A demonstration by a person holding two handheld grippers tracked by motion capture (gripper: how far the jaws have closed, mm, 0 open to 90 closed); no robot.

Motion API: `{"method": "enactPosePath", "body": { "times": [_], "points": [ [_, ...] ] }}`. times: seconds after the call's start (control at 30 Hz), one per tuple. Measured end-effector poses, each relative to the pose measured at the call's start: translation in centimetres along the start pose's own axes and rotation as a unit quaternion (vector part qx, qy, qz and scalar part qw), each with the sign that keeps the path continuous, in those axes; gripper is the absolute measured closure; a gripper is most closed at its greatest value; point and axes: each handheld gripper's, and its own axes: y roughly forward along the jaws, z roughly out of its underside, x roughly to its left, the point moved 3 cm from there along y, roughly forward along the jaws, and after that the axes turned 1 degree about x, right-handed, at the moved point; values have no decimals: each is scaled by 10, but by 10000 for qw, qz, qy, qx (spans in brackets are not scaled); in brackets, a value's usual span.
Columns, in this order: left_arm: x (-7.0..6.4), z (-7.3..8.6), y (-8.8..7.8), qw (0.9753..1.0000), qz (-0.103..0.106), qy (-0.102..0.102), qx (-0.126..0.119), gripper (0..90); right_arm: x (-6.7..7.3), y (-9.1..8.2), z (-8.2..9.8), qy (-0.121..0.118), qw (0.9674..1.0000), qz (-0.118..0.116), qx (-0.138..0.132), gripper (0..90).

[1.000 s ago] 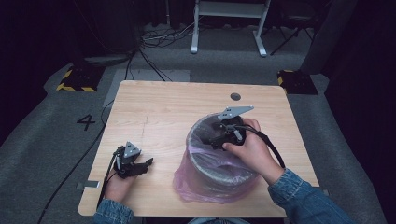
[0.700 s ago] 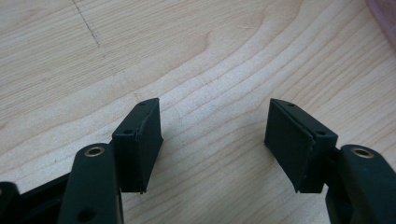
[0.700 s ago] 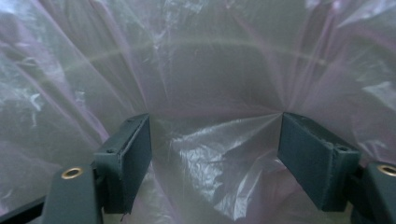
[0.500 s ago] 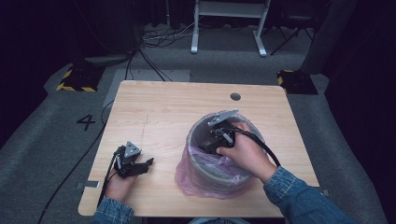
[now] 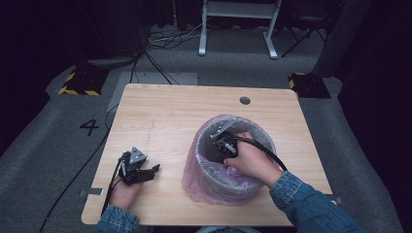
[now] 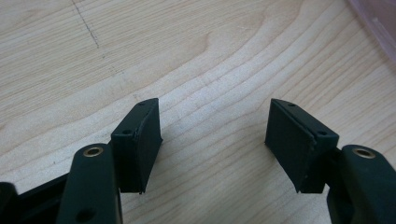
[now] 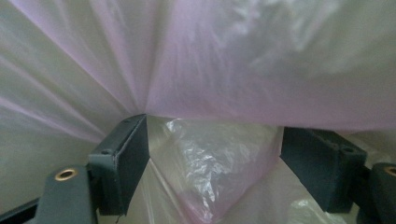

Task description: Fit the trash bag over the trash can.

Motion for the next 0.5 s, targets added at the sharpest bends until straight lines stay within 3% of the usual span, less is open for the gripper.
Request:
{"method": "enactPosePath", "body": {
  "times": [0.1,0.27,0.4,0.5],
  "points": [
    [0,0,0,10000,-3,5,-5,355,2,-2,0,26,10000,-53,-65,255],
    [0,0,0,10000,-4,5,-6,355,5,-20,-6,63,9985,-227,-487,254],
    [0,0,0,10000,-3,5,-5,356,8,-43,-11,69,9951,-359,-920,254],
    [0,0,0,10000,-2,5,-6,356,10,-62,-14,54,9906,-510,-1271,254]
  ]
}}
